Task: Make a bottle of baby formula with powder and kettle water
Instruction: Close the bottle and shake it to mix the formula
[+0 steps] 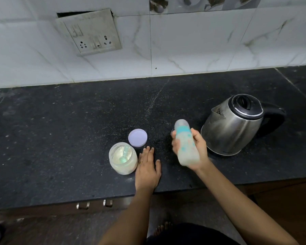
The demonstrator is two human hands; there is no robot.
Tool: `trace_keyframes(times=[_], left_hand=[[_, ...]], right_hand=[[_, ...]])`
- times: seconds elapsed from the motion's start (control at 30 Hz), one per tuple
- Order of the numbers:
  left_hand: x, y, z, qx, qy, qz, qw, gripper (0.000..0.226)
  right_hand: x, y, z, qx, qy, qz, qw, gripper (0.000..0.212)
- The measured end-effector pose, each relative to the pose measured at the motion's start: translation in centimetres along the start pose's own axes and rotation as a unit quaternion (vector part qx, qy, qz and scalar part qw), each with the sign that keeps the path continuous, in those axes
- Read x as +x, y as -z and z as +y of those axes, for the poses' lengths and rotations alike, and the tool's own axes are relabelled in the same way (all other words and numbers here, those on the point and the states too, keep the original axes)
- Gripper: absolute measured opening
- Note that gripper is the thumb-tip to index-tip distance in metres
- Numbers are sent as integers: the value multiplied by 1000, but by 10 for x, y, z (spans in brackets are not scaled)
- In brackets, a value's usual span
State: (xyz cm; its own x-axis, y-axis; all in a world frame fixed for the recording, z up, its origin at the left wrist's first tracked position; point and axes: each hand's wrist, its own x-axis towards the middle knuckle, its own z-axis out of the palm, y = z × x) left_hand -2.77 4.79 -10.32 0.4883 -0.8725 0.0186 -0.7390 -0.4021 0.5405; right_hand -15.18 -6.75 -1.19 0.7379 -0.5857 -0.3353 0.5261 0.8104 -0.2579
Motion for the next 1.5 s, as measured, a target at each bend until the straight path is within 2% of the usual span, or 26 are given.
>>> trace_keyframes(times=[0.07,0.1,0.2,0.23,0.3,0.4,0.47,0.53,0.63,0.67,0.77,0.83,0.93,1.0,1.07,1.1,1.17,1.23,1.3,1.33,1.37,1.43,1.5], left_hand=[[0,-1,0,-2,-1,3,1000,65],[0,-1,-1,-2,-1,3,1000,65],[0,-1,-2,1,-1,-3,1000,63],[0,-1,-1,-1,0,-4,1000,63],[0,0,-1,-5,0,-1,1000,62],[0,-1,-1,-3,0,0,1000,63],[0,-4,-3,0,1,-1,1000,64],[1,-4,-3,2,1,-4,1000,65],[1,-4,-3,-1,0,-5,1000,61],[1,-3,-3,-2,0,-4,1000,59],[1,-2,-2,-3,-1,-1,1000,60],[1,-2,-3,-3,-2,-2,1000,64],[1,-3,-4,-5,-5,-3,1000,65],[2,-4,-4,-4,-4,-2,1000,65],[1,-3,-4,-3,-3,-5,1000,65],[1,-3,-3,-3,-3,-3,1000,64],[1,-2,-2,-5,-2,1,1000,62],[1,-2,-2,-5,-1,2,1000,61],[1,-2,-2,-8,2,-2,1000,58],[0,-2,-2,-8,3,-4,1000,58],[0,-2,-2,-8,4,-4,1000,58],[0,-2,-3,-6,8,-5,1000,58],[0,-3,-2,-6,9,-8,1000,59]], right_hand=[[-4,0,6,-121,-18,-7,993,54],[-3,-2,7,-137,-22,-3,990,55],[-1,1,5,-11,23,42,999,53],[-1,2,4,17,14,17,1000,52],[-6,2,1,-17,-23,-46,999,50],[-10,-9,-6,-119,-1,-71,990,49],[-10,-18,-7,-39,15,-25,999,52],[-3,-18,-7,-9,13,-22,1000,63],[-3,-12,-1,-154,-11,-69,986,60],[-1,-12,0,-165,-13,-61,984,62],[7,-5,0,-35,2,56,998,68],[6,-1,2,-16,-44,36,998,67],[0,-1,5,-110,-61,-2,992,68],[-2,-1,3,-52,-60,25,997,71],[-5,-3,0,2,-89,-5,996,71],[-6,-3,-2,-28,-109,-43,993,69],[-11,-7,-2,-138,-93,-94,982,69],[-7,-15,-4,-139,-63,-63,986,81],[-2,-11,-7,-18,-34,3,999,90],[-1,-11,-8,16,-51,2,999,85],[-3,-13,-7,4,-74,-13,997,75],[-7,-12,-5,-101,-88,-25,991,56],[-6,-14,-5,-132,-97,28,986,55]])
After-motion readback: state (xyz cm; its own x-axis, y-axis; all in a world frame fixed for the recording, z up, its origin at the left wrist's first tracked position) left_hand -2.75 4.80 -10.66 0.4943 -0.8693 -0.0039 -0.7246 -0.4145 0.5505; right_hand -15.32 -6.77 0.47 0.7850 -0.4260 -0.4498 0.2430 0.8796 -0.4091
